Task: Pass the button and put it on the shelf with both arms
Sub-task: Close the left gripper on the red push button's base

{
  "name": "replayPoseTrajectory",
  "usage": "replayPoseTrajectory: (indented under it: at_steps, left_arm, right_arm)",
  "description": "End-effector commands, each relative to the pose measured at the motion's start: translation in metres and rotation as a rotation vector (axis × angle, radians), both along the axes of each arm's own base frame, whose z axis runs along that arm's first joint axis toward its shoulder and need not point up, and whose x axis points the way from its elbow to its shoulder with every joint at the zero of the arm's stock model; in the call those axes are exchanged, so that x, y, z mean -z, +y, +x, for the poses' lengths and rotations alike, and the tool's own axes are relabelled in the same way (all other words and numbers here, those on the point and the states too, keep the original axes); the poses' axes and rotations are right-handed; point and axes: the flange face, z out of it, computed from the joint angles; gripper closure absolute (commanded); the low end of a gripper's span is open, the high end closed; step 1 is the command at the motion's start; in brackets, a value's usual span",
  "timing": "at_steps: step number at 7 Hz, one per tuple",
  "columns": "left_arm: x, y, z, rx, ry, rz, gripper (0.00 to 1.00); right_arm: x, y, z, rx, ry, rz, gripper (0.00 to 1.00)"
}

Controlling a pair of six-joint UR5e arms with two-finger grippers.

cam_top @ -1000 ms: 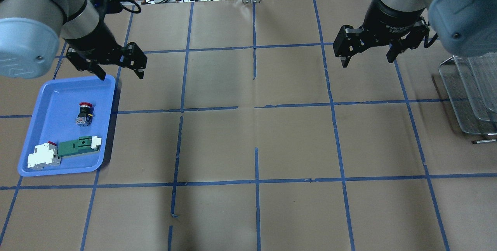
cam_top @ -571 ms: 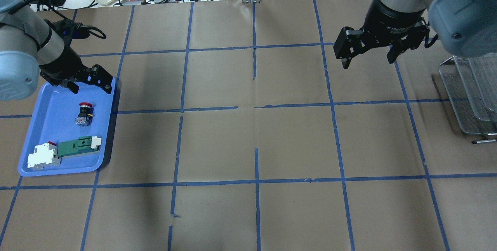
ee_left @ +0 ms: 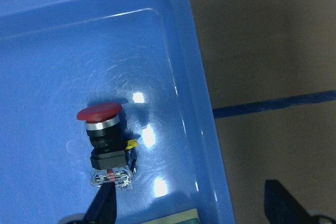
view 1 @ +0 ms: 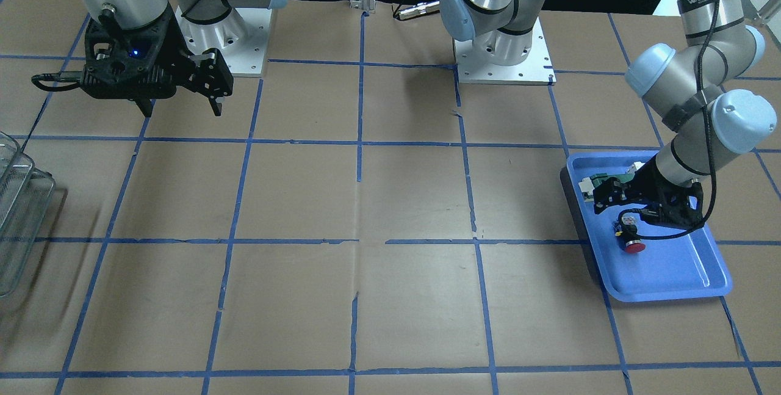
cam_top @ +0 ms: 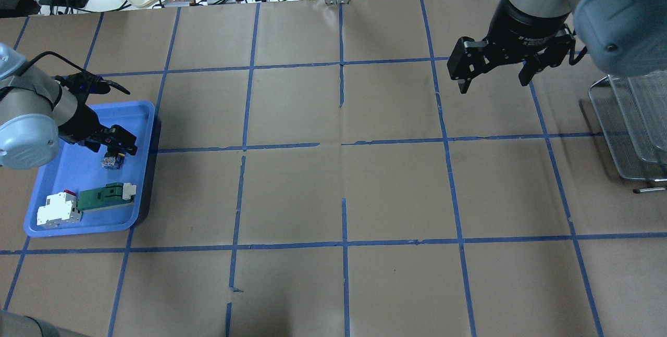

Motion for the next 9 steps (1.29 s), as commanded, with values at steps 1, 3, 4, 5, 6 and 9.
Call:
replayPoseTrajectory:
  at_steps: [1, 3, 4, 5, 6, 9]
  left_arm:
    - [0.03, 0.001, 0.031, 0.003, 0.008, 0.009, 0.02]
    - [0.039, -0.003, 0.036, 0.004, 0.007, 0.013, 0.08]
    - [0.039, -0.003, 0.036, 0.01, 0.007, 0.01, 0.58]
    - [0.039, -0.003, 0.036, 0.019, 0.003, 0.008, 0.69]
    - [0.039, -0.003, 0.036, 0.022, 0.002, 0.009, 0.83]
    - [-0.015, -0.037, 0.014, 0.386, -0.044, -0.095, 1.0]
  right_arm:
    - [0.001, 0.0, 0.0, -0.001, 0.003, 0.003, 0.0]
    - [0.009, 0.003, -0.001, -0.001, 0.005, 0.015, 0.0]
    - [0.013, 0.005, -0.001, 0.005, 0.005, 0.025, 0.0]
    - [0.011, 0.004, 0.0, 0.003, 0.004, 0.013, 0.0]
    - [0.012, 0.005, -0.001, 0.005, 0.002, 0.022, 0.0]
    - [0.012, 0.006, 0.0, 0.009, -0.002, 0.022, 0.0]
